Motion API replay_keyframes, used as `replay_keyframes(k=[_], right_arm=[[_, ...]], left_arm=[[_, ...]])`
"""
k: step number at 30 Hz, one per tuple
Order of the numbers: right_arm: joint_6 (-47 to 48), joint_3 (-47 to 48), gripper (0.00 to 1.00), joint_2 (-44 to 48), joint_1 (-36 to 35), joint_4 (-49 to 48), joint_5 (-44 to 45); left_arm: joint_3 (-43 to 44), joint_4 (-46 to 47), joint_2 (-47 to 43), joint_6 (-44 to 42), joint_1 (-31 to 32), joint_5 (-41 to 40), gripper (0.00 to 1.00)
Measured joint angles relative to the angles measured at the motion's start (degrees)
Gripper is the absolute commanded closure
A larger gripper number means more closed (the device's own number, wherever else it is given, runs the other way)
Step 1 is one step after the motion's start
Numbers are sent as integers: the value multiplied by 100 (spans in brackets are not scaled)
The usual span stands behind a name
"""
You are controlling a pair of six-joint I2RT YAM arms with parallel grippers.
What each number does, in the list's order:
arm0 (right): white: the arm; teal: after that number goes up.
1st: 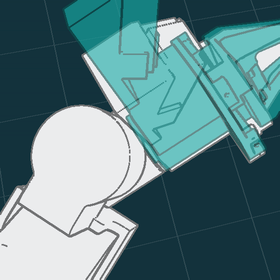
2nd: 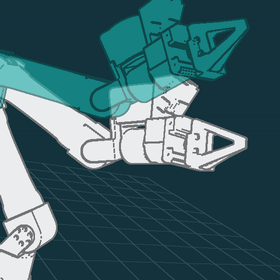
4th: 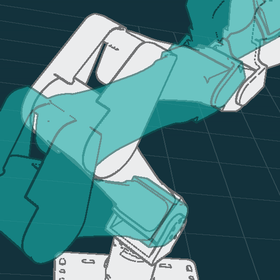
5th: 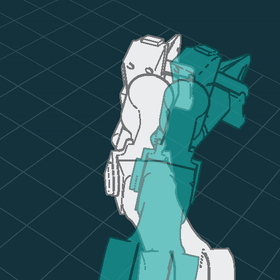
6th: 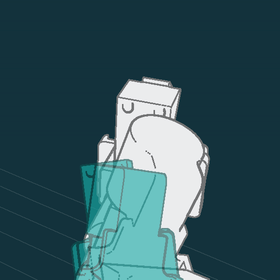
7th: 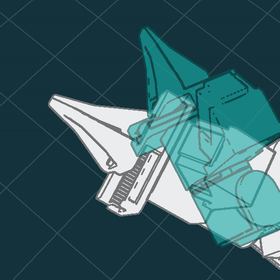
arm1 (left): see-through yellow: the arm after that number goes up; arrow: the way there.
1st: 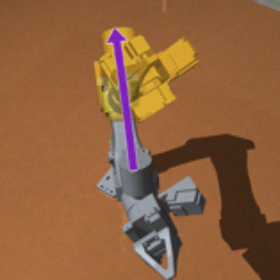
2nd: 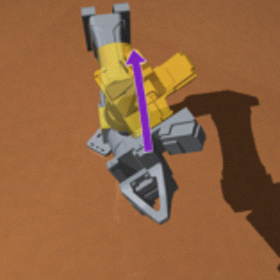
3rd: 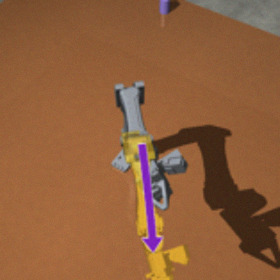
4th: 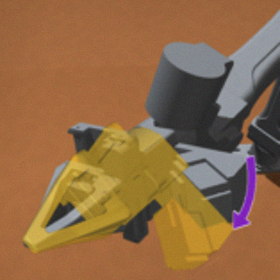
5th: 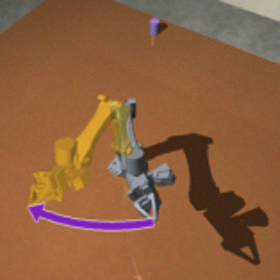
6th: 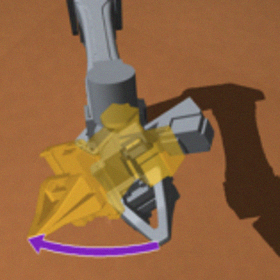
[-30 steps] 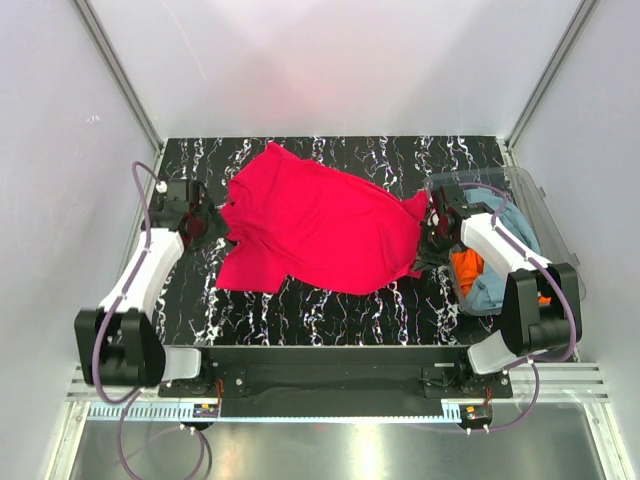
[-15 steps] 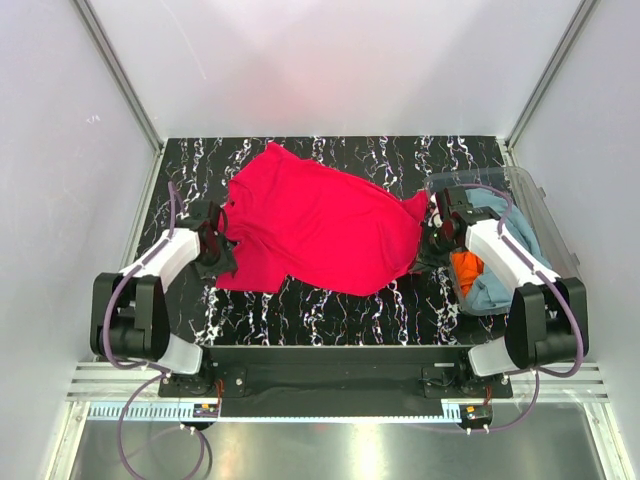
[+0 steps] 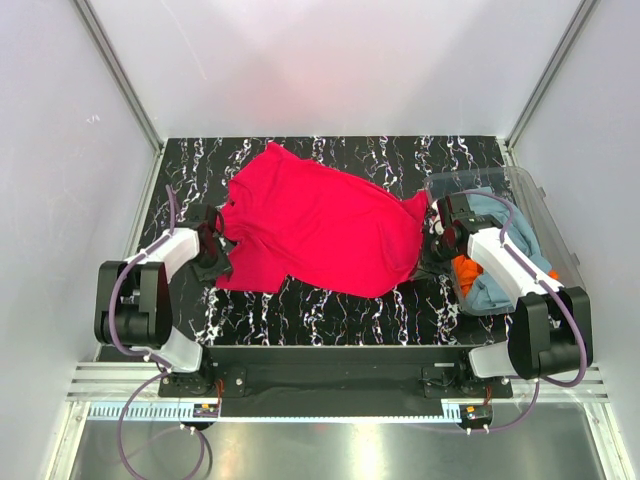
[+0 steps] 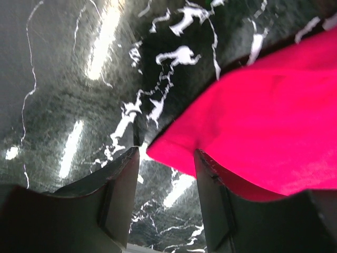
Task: Fold and stack the t-shirts
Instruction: Flatten the tshirt out
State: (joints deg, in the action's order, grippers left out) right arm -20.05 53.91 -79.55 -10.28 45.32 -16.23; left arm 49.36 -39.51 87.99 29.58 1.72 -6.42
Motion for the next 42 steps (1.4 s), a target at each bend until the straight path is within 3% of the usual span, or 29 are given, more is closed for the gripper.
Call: replay_keyframes(k=[4, 8, 11, 12, 15, 21, 26, 31, 42], right_arm=[[-4, 0, 100, 0, 0, -31, -22], [-9, 0, 100, 0, 0, -48, -85], [-9, 0, 100, 0, 0, -48, -98], [-11, 0, 100, 0, 0, -48, -101], [-11, 0, 100, 0, 0, -48, -101], [-55, 11, 100, 0, 0, -46, -96], [-162, 463, 100, -92, -2, 90, -59], [-153, 1956, 100, -664, -7, 297, 92], [315, 5469, 100, -1167, -9, 1259, 573]], left_arm=[[7, 90, 142, 0, -79, 48, 53], [-35, 192, 136, 48, -138, 125, 64], [-173, 315, 17, 122, -341, 251, 80], [-245, 372, -46, 162, -431, 321, 89], [-345, 487, -157, 203, -592, 492, 98], [-415, 597, -431, 243, -592, 649, 100], [-243, 435, -1639, 391, -544, 957, 100], [1296, 177, -2356, 474, -444, 1217, 100], [5801, 9, -1513, -129, -83, 1478, 100]])
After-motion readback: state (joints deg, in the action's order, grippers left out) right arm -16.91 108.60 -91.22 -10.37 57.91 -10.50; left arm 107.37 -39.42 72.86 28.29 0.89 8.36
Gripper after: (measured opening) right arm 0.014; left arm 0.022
